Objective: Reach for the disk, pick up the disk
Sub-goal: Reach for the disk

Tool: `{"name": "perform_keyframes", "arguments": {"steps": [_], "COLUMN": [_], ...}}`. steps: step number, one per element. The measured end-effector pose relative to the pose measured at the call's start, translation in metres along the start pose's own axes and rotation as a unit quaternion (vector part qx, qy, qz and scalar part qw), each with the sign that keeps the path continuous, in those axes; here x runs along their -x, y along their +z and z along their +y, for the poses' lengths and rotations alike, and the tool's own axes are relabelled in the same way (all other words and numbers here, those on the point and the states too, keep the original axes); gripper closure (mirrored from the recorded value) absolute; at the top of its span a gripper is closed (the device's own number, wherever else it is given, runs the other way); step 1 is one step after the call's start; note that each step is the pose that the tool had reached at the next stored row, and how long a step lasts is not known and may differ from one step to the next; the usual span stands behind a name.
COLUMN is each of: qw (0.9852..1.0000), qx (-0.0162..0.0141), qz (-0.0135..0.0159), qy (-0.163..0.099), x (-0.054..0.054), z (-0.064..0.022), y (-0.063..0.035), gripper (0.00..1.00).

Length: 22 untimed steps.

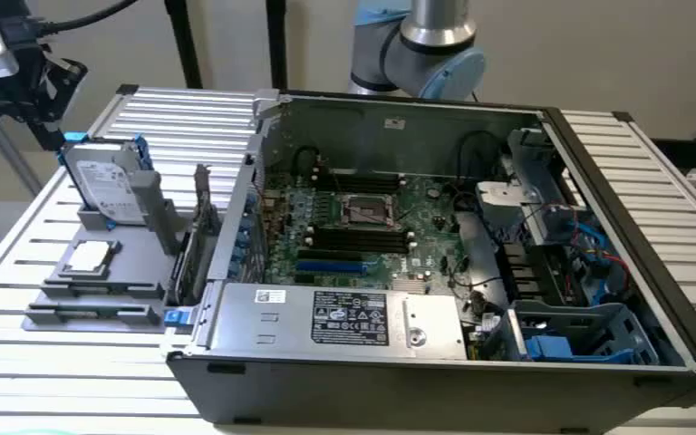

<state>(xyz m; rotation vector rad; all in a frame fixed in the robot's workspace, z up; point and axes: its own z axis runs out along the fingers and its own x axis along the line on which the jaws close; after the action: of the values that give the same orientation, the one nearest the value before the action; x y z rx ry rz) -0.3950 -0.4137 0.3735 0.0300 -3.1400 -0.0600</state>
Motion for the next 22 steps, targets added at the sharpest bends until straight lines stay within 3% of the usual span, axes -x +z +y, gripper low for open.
{"name": "perform_keyframes", "arguments": {"steps": [15, 18, 22], "qw": [1.0000, 1.0000, 1.0000], "qx": [0.0000, 0.0000, 0.0000], "qz": [0.0000, 0.0000, 0.0000], "qy": [0.000, 0.000, 0.000], "x": [-0.001, -0.005, -0.012], "z": [0.0006, 0.0076, 0.0245], "y": [0.0000, 0.0003, 0.0010], "gripper": [0.89, 0.89, 0.89]}}
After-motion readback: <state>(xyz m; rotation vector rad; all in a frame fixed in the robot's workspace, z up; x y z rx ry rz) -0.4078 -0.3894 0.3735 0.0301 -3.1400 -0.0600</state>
